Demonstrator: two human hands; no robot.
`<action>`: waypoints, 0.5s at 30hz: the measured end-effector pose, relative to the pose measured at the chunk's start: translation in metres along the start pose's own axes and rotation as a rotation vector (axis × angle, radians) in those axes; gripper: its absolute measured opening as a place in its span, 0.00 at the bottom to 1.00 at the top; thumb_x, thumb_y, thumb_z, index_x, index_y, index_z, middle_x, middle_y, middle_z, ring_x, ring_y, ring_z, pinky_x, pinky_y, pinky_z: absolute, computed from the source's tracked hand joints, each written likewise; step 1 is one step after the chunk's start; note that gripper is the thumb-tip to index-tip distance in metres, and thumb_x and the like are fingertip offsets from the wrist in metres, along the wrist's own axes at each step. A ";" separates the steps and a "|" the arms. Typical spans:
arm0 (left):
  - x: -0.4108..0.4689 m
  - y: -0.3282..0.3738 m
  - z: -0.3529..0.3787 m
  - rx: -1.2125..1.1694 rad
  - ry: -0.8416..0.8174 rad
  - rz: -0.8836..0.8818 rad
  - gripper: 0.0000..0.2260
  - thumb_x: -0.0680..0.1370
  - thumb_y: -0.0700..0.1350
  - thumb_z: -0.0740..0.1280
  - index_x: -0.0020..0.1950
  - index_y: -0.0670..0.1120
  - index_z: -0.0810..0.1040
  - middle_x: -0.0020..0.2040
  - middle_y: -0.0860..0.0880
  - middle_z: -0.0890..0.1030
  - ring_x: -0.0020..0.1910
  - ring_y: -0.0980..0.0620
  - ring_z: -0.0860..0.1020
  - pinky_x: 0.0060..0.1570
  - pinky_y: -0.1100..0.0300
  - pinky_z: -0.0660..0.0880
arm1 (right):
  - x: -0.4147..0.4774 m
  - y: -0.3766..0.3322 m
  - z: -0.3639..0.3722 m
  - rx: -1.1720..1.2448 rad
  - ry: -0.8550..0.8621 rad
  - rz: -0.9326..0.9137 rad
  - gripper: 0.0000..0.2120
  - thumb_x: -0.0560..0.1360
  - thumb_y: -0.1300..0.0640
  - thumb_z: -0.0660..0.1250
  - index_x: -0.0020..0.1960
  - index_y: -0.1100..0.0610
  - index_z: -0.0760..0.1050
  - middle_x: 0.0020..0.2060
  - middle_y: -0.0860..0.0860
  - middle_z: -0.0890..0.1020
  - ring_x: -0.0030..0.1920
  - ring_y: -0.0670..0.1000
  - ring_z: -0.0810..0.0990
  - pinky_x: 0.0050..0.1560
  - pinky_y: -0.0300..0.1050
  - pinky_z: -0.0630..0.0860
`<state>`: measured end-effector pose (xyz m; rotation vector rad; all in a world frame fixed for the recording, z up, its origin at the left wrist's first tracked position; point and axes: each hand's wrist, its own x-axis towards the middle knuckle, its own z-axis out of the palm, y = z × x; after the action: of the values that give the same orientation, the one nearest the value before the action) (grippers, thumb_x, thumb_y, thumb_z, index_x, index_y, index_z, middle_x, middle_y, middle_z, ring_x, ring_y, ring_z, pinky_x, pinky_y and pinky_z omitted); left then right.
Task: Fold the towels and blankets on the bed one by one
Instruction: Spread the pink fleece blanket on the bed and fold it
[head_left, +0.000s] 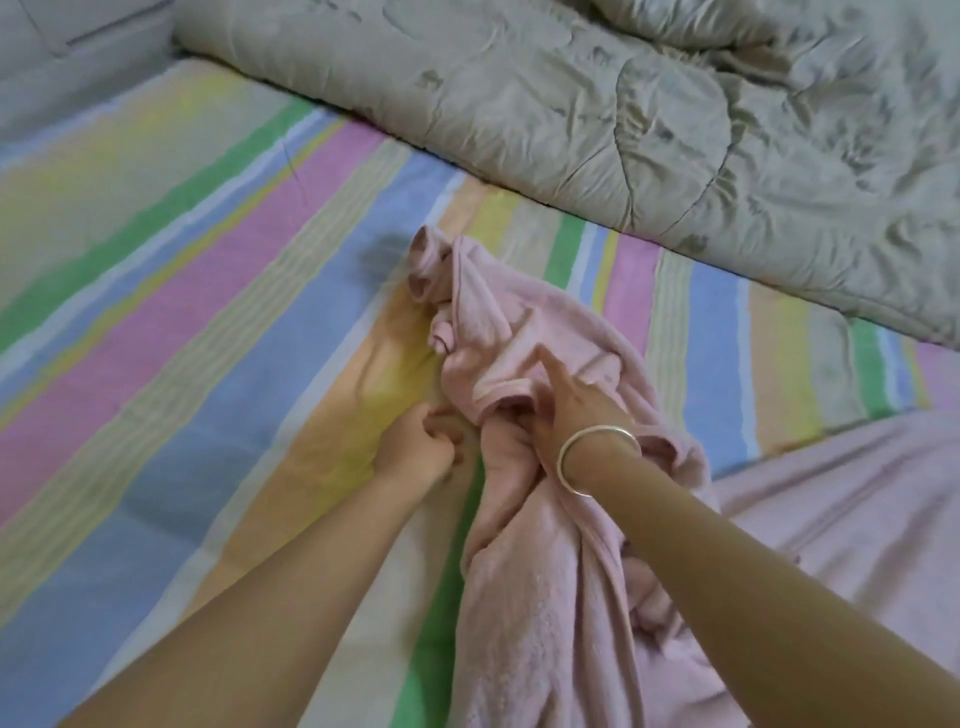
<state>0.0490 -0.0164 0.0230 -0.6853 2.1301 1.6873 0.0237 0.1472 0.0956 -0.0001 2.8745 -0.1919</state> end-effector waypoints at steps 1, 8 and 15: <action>0.001 0.005 -0.003 -0.040 -0.034 -0.015 0.14 0.74 0.38 0.57 0.46 0.56 0.74 0.45 0.45 0.84 0.43 0.44 0.84 0.45 0.48 0.80 | 0.003 -0.005 -0.003 -0.006 -0.026 0.065 0.25 0.80 0.49 0.55 0.75 0.45 0.55 0.58 0.56 0.77 0.56 0.60 0.76 0.51 0.50 0.71; 0.034 0.039 -0.044 -0.055 -0.054 -0.053 0.15 0.78 0.40 0.62 0.64 0.50 0.72 0.52 0.45 0.81 0.47 0.46 0.83 0.45 0.50 0.82 | 0.039 -0.006 -0.064 1.414 0.410 0.849 0.17 0.82 0.58 0.51 0.66 0.63 0.69 0.58 0.55 0.77 0.61 0.58 0.76 0.56 0.46 0.74; 0.086 0.082 -0.036 0.030 -0.023 -0.005 0.32 0.61 0.68 0.69 0.57 0.49 0.77 0.51 0.48 0.83 0.47 0.47 0.82 0.51 0.48 0.80 | 0.048 0.000 -0.054 0.385 0.291 0.584 0.36 0.76 0.54 0.64 0.78 0.51 0.48 0.76 0.56 0.54 0.74 0.60 0.56 0.68 0.57 0.63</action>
<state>-0.0672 -0.0506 0.0510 -0.6585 2.1316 1.6492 -0.0361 0.1538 0.1348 0.9920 2.9089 -0.6608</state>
